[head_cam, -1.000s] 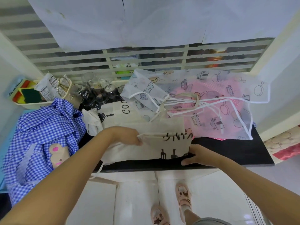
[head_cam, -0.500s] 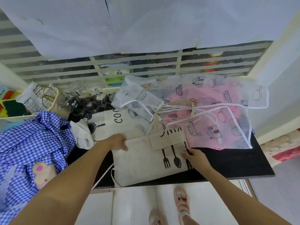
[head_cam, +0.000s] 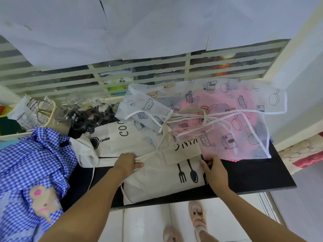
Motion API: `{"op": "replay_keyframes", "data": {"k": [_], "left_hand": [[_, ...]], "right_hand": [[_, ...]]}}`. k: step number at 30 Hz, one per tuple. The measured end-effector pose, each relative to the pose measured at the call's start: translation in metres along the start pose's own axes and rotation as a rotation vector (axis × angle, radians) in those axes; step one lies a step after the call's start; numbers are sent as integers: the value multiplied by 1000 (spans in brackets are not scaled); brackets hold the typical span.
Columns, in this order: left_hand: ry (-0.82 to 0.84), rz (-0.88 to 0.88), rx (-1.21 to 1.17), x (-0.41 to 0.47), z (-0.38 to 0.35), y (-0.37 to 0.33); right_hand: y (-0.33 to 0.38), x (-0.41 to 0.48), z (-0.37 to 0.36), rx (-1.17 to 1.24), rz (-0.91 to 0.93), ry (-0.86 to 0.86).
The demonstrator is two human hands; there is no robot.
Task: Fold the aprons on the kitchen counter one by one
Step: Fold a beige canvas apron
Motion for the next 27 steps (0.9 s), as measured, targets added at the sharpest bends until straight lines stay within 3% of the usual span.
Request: {"op": "replay_keyframes", "data": {"k": [2,7,11,13,17,21,25,27], "left_hand": [[-16,-3,-15,-1,-3,2],[-24,5,-21,-2,-2,1],[4,67,123,-10,14,-21],[-68,-74,122,-19,33,-48],[-57,-489,-343,-52,90,-130],[95,-566,-390,-66,125,-177],[229,-598,-688,-77,134,-193],[315,-608,-708,-80,125,-198]], "right_hand": [[3,3,1,74,-15,10],[22,11,-8,59,-67,263],[47,8,-5,172,-85,358],[73,5,5,198,-11,471],[137,-1,44,-247,310,676],[201,-13,95,-679,540,690],[238,-21,147,-740,631,617],[245,-21,166,-681,633,595]]}}
Point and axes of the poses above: each hand's wrist, its own x-axis towards the middle knuckle, its own z-axis out of the back of the hand, y = z × x, the point moved 3 cm from there along x, towards the middle knuckle, and after that the axes turned 2 degrees about x, right-handed, at the moved point
